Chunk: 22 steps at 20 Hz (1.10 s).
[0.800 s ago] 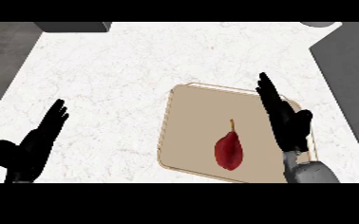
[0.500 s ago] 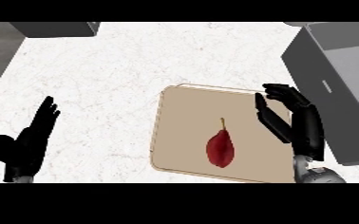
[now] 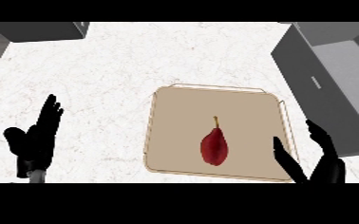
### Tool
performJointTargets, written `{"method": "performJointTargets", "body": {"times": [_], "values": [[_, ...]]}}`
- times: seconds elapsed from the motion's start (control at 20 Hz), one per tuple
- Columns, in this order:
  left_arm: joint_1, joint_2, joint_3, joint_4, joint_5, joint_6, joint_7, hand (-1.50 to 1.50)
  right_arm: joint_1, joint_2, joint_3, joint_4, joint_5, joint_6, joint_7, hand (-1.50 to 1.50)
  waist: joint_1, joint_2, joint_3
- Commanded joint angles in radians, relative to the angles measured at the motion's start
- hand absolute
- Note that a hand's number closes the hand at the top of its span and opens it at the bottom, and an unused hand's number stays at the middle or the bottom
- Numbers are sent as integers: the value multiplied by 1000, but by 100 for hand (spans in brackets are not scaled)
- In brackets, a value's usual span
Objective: Pick the pear from the tray and place it in the cardboard box
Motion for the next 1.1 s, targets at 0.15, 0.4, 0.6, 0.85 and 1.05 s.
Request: {"method": "performJointTargets", "body": {"times": [0.15,0.4,0.6,0.85,1.05], "values": [[-49,-44,-19,33,-28,41,14,0,255,69,94,-172,354,64,252,-150,20,12,-3],[-87,-58,-33,41,-35,30,23,0,331,128,141,-398,513,292,482,-150,39,15,-2],[-100,-85,-66,61,-59,33,23,0,340,172,228,-539,645,521,657,-150,62,19,0],[-128,-83,-59,56,-57,17,36,0,163,256,311,-593,764,798,925,-150,99,20,4],[-128,-86,-82,50,-81,18,50,0,70,258,369,-545,764,889,1095,-150,102,18,7]]}}
